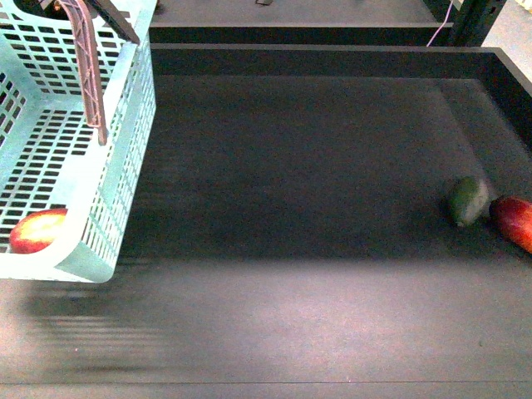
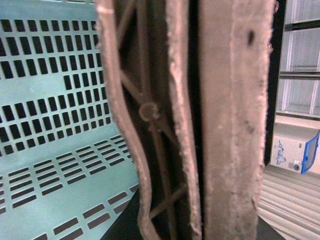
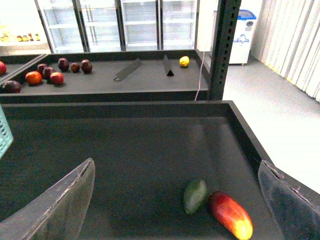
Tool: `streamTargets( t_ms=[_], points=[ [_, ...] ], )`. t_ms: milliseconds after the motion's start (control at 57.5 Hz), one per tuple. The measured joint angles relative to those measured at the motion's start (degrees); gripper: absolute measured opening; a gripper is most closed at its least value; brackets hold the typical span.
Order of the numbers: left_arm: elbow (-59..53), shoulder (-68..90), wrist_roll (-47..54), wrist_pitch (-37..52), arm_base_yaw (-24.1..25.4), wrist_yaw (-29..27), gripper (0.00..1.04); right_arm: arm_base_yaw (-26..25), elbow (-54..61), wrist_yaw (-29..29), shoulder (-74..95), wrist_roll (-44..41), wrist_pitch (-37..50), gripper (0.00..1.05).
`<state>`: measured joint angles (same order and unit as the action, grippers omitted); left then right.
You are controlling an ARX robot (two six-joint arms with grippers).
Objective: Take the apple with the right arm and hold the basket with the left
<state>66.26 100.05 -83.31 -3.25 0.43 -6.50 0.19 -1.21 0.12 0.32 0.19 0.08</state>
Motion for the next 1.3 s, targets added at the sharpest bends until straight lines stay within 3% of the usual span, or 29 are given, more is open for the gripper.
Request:
streamTargets(
  t_ms=[574, 1130, 1304],
  points=[
    [-6.4, 3.4, -1.0, 5.7, 2.8, -0.7, 0.16, 0.0, 0.0, 0.0, 0.0, 0.0, 0.0, 0.96],
    [-8.1, 4.6, -1.5, 4.3, 2.8, -0.6, 0.16, 0.0, 0.0, 0.0, 0.0, 0.0, 0.0, 0.96],
    [-8.6, 1.8, -1.5, 3.3, 2.7, -0.1, 0.46, 0.0, 0.0, 0.0, 0.0, 0.0, 0.0, 0.96]
  ],
)
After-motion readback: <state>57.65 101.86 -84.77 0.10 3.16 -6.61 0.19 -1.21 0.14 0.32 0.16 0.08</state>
